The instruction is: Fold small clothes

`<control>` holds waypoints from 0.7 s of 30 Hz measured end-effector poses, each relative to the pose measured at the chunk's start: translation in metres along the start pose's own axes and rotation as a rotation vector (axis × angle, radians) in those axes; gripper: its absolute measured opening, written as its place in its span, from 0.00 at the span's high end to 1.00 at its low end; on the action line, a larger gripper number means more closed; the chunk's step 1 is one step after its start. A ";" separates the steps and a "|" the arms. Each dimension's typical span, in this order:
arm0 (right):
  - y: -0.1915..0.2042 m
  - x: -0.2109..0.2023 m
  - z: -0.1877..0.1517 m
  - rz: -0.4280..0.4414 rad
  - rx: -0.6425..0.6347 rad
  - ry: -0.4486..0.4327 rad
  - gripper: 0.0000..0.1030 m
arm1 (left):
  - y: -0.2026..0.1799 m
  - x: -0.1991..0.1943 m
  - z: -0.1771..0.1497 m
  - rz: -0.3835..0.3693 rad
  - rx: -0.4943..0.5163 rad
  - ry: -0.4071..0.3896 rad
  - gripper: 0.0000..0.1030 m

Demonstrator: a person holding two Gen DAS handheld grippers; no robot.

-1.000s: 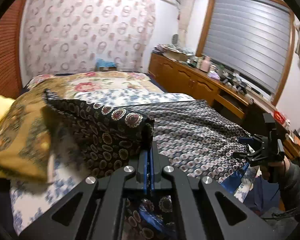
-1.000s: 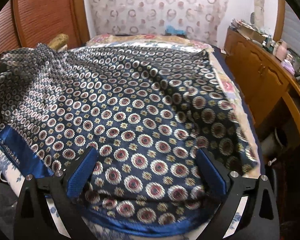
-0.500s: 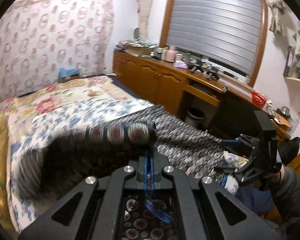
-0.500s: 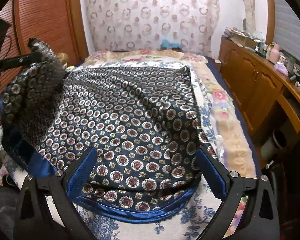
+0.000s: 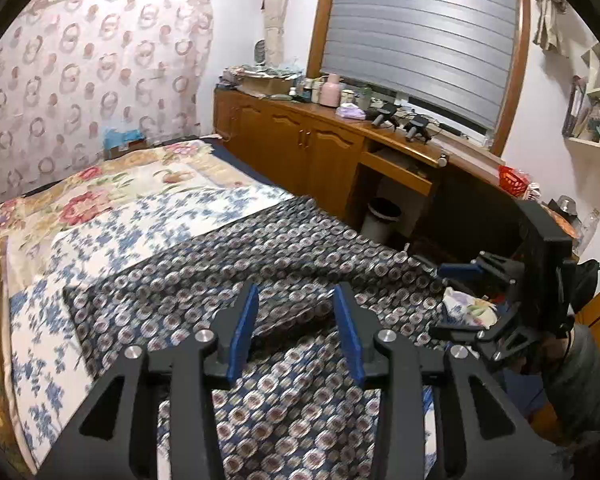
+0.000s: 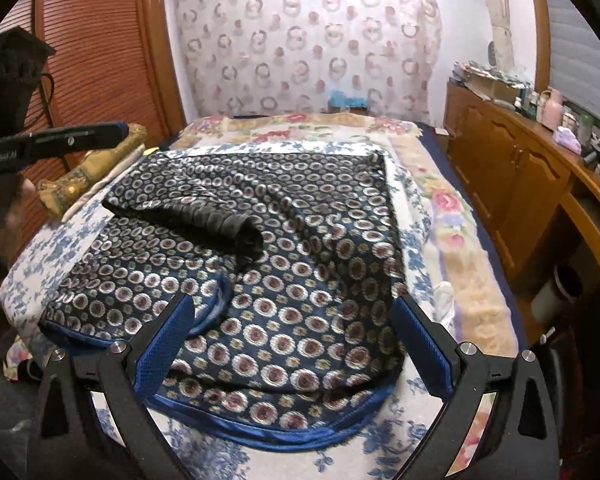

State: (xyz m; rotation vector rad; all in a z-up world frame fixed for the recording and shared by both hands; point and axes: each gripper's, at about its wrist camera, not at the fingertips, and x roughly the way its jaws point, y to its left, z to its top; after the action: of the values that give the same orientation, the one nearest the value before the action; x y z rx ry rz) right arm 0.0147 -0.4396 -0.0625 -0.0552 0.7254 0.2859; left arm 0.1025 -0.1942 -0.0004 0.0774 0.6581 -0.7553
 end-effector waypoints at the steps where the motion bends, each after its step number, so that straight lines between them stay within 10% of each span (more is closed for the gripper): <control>1: 0.002 0.001 0.001 0.005 -0.004 0.000 0.03 | 0.005 -0.002 -0.004 0.006 -0.006 0.000 0.58; 21: 0.041 0.102 0.034 0.090 -0.162 0.156 0.34 | 0.092 -0.035 -0.098 0.231 -0.185 0.013 0.49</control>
State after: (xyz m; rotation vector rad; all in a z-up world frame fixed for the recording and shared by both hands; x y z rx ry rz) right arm 0.0980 -0.3713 -0.1020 -0.2011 0.8595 0.4298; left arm 0.0928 -0.0765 -0.0739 -0.0117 0.7150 -0.4700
